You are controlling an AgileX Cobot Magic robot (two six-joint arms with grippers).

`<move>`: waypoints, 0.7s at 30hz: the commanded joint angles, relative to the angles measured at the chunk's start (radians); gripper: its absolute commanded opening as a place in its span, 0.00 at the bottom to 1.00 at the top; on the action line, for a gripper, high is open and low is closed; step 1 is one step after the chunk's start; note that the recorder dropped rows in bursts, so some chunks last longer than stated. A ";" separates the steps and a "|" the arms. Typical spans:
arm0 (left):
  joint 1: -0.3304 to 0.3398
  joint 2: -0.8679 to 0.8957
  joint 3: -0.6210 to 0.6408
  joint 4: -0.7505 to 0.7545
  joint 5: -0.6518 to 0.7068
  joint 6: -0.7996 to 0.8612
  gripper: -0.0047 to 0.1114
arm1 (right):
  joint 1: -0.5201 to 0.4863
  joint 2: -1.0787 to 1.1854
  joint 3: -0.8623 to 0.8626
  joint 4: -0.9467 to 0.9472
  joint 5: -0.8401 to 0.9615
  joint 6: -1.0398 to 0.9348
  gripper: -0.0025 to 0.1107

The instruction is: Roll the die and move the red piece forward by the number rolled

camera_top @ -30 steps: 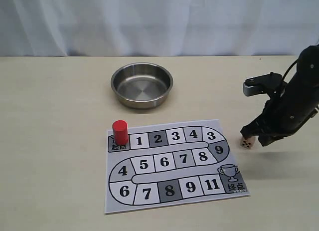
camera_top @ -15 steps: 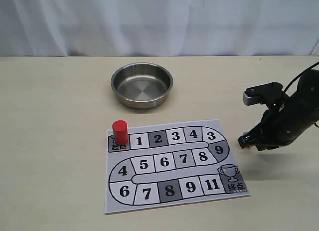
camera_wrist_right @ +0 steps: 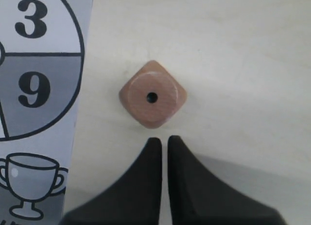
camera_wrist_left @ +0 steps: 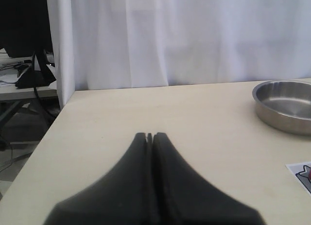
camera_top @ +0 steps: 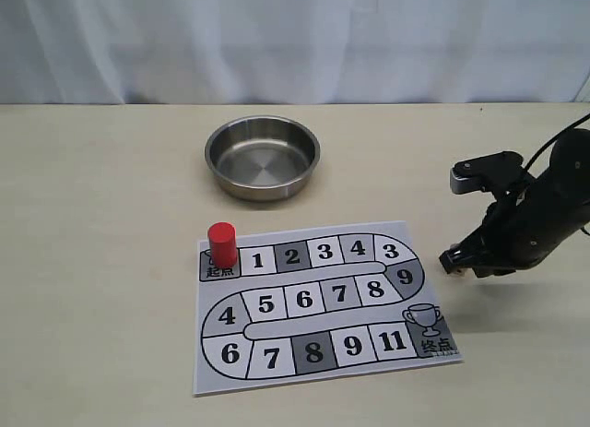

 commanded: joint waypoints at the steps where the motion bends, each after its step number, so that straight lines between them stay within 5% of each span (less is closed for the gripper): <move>1: -0.002 -0.003 -0.006 -0.007 -0.013 -0.004 0.04 | 0.002 -0.013 -0.032 0.005 0.068 -0.031 0.06; 13: -0.002 -0.003 -0.006 -0.007 -0.013 -0.004 0.04 | 0.203 -0.087 -0.106 0.000 0.113 -0.029 0.06; 21: -0.002 -0.003 -0.006 -0.007 -0.013 -0.004 0.04 | 0.375 -0.087 -0.106 0.030 -0.039 -0.022 0.29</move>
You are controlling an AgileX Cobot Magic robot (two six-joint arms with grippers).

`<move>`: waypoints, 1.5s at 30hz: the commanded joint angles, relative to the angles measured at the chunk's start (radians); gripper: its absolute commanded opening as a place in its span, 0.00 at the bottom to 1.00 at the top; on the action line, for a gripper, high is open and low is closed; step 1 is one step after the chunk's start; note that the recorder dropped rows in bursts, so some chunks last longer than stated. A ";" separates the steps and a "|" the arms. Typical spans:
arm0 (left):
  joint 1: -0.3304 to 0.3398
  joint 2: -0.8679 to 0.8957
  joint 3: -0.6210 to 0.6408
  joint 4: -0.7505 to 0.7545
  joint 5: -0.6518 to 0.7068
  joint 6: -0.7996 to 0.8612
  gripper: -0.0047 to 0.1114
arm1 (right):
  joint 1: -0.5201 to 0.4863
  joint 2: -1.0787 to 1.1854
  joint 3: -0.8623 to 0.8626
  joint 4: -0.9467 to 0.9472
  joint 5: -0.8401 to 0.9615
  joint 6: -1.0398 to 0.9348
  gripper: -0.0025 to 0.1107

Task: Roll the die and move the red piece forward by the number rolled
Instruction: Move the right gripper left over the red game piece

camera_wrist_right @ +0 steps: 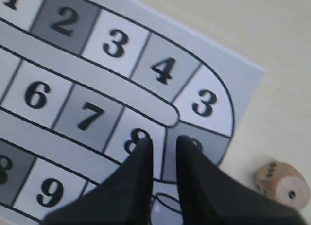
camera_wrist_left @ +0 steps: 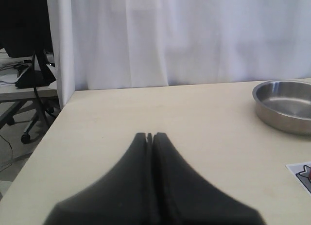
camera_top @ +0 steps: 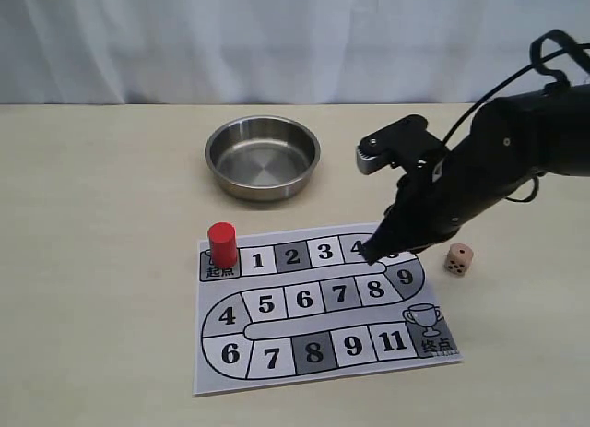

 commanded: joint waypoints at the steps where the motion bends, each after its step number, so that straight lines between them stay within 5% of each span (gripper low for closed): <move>1: -0.002 -0.003 -0.006 -0.007 -0.015 -0.004 0.04 | 0.086 -0.007 -0.004 0.058 -0.110 -0.001 0.33; 6: -0.002 -0.003 -0.006 -0.007 -0.015 -0.004 0.04 | 0.152 0.023 -0.027 0.154 -0.157 -0.001 0.49; 16: -0.002 -0.003 -0.006 -0.007 -0.015 -0.004 0.04 | 0.206 0.180 -0.212 0.263 -0.079 -0.001 0.49; 23: -0.002 -0.003 -0.006 -0.007 -0.015 -0.004 0.04 | 0.206 0.265 -0.336 0.387 -0.050 -0.025 0.64; 45: -0.002 -0.003 -0.006 -0.007 -0.012 -0.004 0.04 | 0.277 0.460 -0.481 0.321 -0.191 -0.063 0.64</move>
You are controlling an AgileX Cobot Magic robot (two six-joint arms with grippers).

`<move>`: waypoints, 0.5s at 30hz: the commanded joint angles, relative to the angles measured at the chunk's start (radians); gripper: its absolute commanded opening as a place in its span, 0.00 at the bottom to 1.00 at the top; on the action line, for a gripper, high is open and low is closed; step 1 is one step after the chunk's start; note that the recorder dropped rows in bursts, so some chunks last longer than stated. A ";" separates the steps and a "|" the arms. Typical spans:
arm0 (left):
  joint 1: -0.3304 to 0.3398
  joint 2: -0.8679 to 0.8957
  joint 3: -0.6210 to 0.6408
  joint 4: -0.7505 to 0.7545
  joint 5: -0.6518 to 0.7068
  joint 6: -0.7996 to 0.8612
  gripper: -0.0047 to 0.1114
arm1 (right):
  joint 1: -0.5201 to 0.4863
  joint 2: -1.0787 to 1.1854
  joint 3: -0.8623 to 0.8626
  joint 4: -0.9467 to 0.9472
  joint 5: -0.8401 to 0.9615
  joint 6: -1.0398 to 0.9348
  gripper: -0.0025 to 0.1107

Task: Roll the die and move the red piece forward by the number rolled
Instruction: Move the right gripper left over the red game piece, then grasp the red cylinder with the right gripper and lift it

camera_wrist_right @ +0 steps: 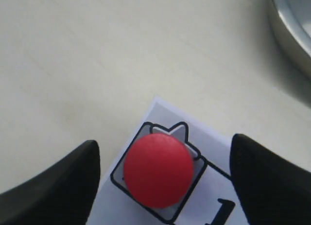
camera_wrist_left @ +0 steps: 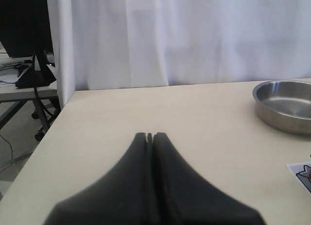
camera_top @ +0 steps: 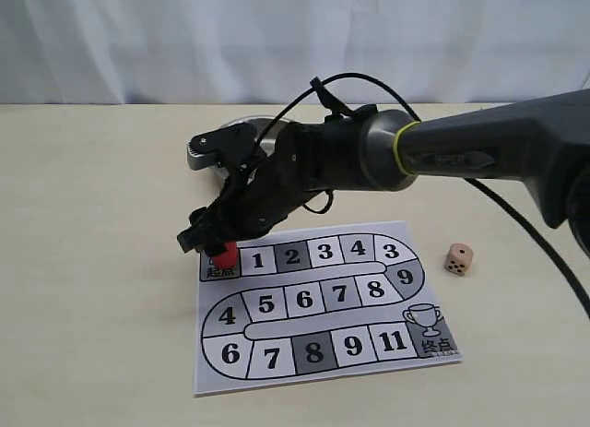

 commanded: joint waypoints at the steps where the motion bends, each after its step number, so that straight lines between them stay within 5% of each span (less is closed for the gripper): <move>1: -0.002 -0.003 -0.006 -0.007 -0.012 -0.004 0.04 | 0.006 0.013 -0.006 -0.011 -0.056 -0.037 0.64; 10: -0.002 -0.003 -0.006 -0.007 -0.016 -0.004 0.04 | 0.006 0.024 -0.006 -0.011 -0.057 -0.051 0.63; 15: -0.002 -0.003 -0.006 -0.007 -0.016 -0.004 0.04 | 0.006 0.024 -0.006 -0.011 -0.050 -0.051 0.48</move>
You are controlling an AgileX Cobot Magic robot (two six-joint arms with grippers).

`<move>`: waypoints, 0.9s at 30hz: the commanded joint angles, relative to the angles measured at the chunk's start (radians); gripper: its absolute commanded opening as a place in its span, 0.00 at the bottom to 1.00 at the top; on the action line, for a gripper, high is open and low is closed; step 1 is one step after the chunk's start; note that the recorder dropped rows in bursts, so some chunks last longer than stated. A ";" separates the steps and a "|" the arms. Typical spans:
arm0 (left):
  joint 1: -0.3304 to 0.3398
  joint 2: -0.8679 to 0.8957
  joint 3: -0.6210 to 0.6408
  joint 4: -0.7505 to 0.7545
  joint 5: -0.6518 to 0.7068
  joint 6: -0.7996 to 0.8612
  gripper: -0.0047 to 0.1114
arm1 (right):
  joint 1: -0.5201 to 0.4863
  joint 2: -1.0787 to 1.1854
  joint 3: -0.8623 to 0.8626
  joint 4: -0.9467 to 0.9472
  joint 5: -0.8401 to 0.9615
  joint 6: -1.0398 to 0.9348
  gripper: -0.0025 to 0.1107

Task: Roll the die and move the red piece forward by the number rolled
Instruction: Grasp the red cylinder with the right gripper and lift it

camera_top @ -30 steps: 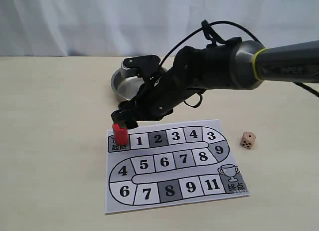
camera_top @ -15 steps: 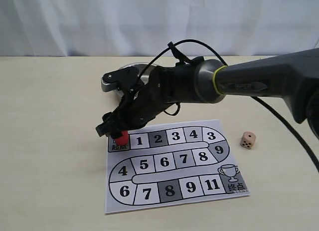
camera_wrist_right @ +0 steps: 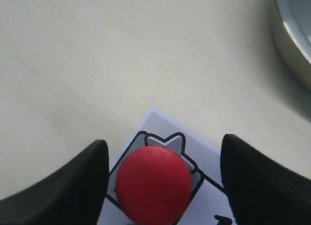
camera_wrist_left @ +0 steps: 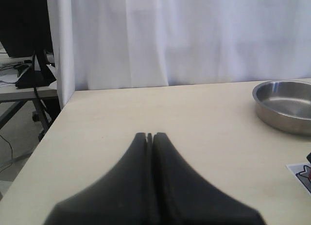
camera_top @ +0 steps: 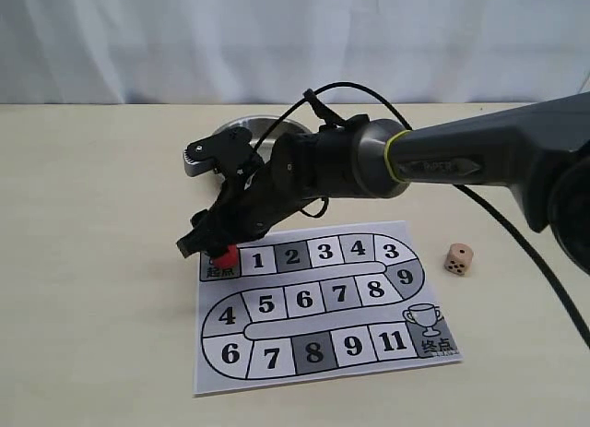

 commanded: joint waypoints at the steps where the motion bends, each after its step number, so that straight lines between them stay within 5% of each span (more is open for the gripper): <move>1: -0.002 -0.003 -0.006 -0.007 -0.016 -0.004 0.04 | 0.001 -0.002 -0.004 -0.008 -0.001 -0.007 0.41; 5: -0.002 -0.003 -0.006 -0.007 -0.016 -0.004 0.04 | 0.001 -0.002 -0.004 -0.008 0.001 -0.006 0.21; 11: -0.002 -0.003 -0.006 -0.007 -0.016 -0.004 0.04 | 0.001 -0.021 -0.004 -0.008 0.012 -0.006 0.06; 27: -0.002 -0.003 -0.006 -0.007 -0.011 -0.004 0.04 | 0.001 -0.058 -0.004 -0.008 0.059 -0.006 0.06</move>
